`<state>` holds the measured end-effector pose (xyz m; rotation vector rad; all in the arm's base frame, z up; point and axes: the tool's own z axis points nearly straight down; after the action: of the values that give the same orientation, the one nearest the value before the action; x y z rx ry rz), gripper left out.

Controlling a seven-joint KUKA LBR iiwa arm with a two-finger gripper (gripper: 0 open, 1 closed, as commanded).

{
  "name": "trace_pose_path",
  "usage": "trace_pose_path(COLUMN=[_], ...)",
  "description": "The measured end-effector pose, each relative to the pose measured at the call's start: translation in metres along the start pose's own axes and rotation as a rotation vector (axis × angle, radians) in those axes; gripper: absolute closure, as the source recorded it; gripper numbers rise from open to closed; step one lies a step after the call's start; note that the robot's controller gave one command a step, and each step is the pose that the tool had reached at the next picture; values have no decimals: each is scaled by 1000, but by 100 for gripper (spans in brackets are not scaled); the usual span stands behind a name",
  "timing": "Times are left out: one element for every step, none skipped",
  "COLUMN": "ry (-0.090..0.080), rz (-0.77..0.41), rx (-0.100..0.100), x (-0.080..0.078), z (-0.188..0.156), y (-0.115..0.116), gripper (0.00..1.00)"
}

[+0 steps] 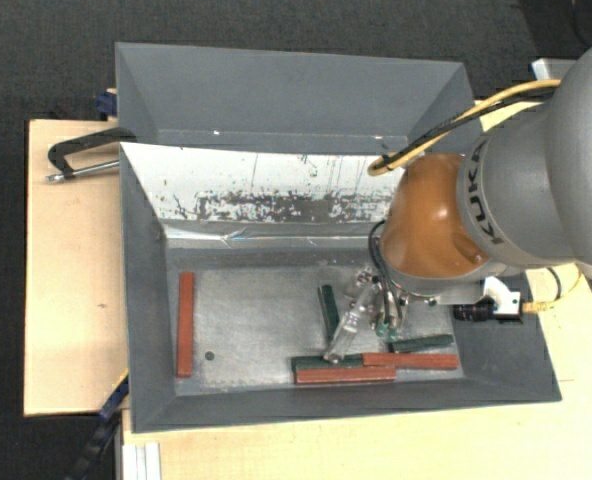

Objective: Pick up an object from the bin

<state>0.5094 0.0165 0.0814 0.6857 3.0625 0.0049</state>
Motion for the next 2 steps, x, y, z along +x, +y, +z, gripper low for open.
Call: trace_pose_path(ry=[1, -1], rz=[62, 255], rx=[2, 2], x=[0, -52], z=[8, 8], y=[-8, 35], gripper=[0, 100])
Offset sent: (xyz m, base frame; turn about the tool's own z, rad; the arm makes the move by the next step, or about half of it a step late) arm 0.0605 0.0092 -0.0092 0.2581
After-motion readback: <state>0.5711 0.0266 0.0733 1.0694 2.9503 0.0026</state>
